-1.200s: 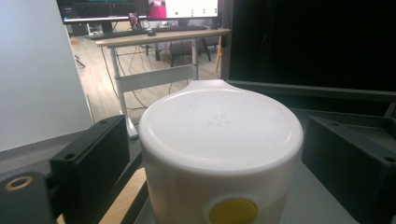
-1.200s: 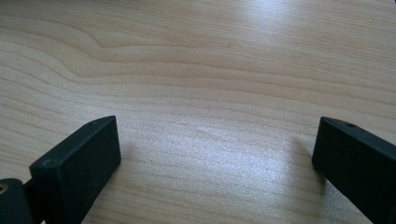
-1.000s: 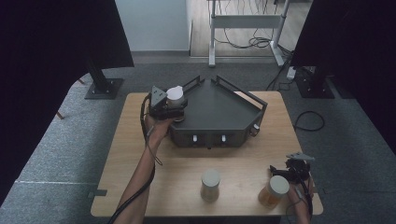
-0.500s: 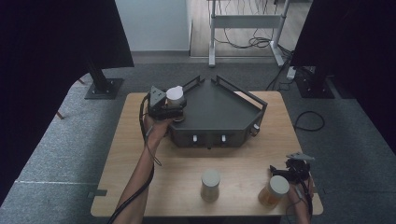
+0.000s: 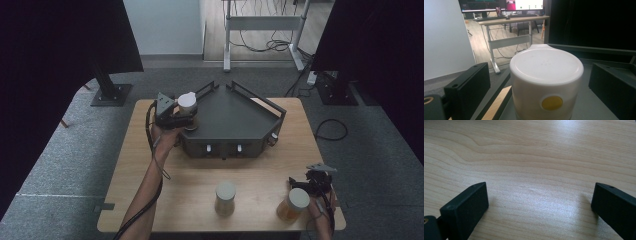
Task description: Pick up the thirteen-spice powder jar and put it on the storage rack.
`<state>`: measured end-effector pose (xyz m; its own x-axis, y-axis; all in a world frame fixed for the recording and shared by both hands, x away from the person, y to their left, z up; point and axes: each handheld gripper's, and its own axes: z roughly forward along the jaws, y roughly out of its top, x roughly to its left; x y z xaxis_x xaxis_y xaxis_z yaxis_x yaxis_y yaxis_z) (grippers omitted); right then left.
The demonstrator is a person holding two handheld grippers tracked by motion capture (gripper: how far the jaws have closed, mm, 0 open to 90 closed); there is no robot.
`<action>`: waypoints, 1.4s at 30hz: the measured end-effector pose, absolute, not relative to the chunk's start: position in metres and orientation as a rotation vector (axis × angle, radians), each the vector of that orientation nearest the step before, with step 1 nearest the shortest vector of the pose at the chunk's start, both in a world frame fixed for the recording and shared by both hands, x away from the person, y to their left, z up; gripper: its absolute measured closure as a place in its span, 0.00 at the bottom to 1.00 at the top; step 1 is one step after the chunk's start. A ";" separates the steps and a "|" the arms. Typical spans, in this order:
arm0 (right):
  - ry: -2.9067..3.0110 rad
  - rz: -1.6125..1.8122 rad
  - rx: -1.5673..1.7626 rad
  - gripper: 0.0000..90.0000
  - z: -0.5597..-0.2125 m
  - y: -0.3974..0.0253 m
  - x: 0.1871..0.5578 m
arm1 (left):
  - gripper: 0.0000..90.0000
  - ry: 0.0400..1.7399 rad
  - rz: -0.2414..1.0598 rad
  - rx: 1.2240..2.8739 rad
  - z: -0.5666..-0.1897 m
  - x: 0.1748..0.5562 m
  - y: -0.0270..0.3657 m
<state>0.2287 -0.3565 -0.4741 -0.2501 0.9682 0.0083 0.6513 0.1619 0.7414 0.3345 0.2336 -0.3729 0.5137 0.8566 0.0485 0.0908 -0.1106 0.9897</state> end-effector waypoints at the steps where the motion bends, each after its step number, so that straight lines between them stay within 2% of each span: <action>1: 1.969 0.881 1.531 0.00 -0.474 -0.356 0.229 | 0.04 0.841 0.800 1.561 -0.373 0.335 0.234; 42: 1.969 0.882 1.532 0.00 -0.474 -0.356 0.229 | 0.04 0.865 0.778 1.540 -0.378 0.293 0.264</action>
